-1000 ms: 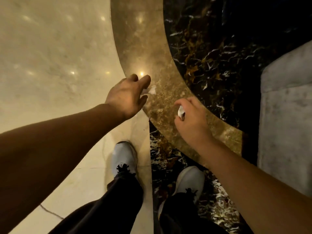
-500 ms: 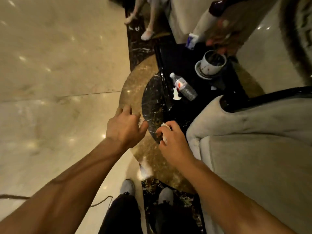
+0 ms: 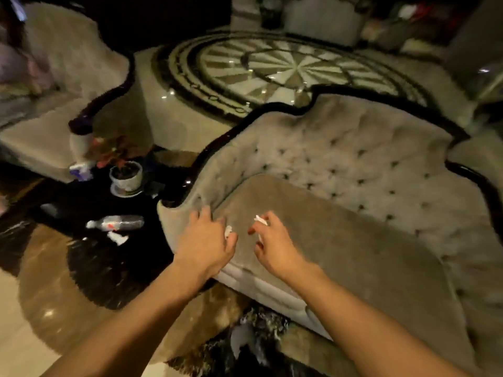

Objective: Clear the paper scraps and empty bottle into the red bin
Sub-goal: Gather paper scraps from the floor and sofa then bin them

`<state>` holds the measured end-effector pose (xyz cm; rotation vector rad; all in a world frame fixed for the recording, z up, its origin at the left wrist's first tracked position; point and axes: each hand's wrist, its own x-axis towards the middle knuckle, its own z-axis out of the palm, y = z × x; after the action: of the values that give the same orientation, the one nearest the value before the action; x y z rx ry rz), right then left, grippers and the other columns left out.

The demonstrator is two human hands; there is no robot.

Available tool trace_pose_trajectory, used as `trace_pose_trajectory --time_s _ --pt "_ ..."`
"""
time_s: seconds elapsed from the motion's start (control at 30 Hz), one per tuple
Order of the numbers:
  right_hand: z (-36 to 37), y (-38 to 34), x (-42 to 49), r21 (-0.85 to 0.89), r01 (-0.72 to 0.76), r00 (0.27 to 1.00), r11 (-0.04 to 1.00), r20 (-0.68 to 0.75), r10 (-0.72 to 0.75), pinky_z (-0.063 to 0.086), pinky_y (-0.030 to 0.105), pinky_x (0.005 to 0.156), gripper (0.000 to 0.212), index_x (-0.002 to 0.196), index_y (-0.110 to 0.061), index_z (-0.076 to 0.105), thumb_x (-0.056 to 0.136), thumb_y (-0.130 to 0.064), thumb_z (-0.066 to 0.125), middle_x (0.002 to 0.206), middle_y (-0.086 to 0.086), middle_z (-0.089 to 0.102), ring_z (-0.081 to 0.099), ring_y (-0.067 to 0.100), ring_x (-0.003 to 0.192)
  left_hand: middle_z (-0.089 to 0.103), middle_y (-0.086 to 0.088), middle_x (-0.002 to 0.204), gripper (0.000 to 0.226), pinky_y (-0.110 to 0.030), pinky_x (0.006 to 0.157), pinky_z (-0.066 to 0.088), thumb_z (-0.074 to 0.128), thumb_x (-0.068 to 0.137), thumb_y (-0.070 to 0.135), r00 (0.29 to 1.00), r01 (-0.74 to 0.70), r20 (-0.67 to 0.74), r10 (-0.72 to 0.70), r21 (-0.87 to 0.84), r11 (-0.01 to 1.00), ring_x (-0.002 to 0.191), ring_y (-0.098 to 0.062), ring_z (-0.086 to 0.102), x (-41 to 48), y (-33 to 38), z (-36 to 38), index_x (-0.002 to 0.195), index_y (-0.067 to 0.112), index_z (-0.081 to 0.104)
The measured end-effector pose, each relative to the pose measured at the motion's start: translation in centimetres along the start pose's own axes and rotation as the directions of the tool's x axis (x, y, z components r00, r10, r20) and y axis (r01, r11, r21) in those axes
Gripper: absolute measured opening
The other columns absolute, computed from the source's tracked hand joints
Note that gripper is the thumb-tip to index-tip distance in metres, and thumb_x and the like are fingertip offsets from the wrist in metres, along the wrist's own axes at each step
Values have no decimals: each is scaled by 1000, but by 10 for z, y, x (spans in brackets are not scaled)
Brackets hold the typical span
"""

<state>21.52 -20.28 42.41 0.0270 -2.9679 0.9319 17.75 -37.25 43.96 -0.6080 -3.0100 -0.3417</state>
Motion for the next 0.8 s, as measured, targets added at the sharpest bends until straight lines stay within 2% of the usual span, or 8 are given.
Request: trace_pose_trajectory --time_s 0.17,0.3,0.43,0.53,0.63,0.7,0.77,0.8 --pt "-83 65 -100 0 -234 958 972 -173 231 48 42 88 27 113 -8 60 87 0 59 131 17 41 53 37 108 46 -11 103 40 -44 78 50 41 83 47 955 -293 47 294 -32 956 99 -31 44 -9 140 0 93 13 61" --pt "-148 139 -205 14 -410 864 912 -314 393 50 45 87 29 112 -14 61 85 -2 60 132 13 42 55 35 107 44 -11 105 40 -44 78 50 43 80 49 832 -545 126 541 -1 839 99 -31 43 -31 270 17 95 16 60" --pt "-209 226 -343 55 -586 710 809 -446 544 49 42 88 28 110 -11 61 84 0 59 130 13 43 54 35 107 44 -11 105 35 -44 82 50 47 77 45 643 -752 181 744 -37 659 98 -32 44 -76 431 53 94 17 61" --pt "-247 284 -456 61 -684 606 727 -505 614 44 32 83 28 106 -14 61 82 0 59 125 8 43 53 28 105 46 -12 108 37 -41 86 47 47 79 45 494 -853 199 846 -74 516 102 -31 45 -123 562 83 97 17 63" --pt "-291 326 -569 141 -779 450 611 -554 701 46 34 76 19 96 -18 60 83 -5 56 109 -3 42 51 20 92 48 -12 112 40 -41 88 45 46 79 44 389 -880 223 894 -198 433 107 -33 46 -180 682 111 101 15 63" --pt "-319 349 -640 143 -828 370 542 -588 719 49 37 79 15 93 -16 63 85 -5 55 106 1 44 52 23 90 48 -11 115 40 -40 87 47 46 80 43 312 -887 246 918 -269 374 109 -32 47 -219 755 133 102 15 63" --pt "-344 384 -712 196 -876 246 441 -605 758 49 39 78 19 90 -15 62 82 -1 53 106 5 45 53 26 91 47 -9 117 39 -39 88 46 46 80 43 213 -909 275 938 -297 294 111 -29 46 -257 836 160 105 17 63" --pt "-347 391 -727 214 -889 206 405 -603 771 49 40 76 21 89 -16 60 80 1 52 107 4 46 53 26 91 47 -7 118 38 -39 89 46 47 81 42 193 -907 301 934 -308 287 112 -28 45 -264 852 166 106 18 62"
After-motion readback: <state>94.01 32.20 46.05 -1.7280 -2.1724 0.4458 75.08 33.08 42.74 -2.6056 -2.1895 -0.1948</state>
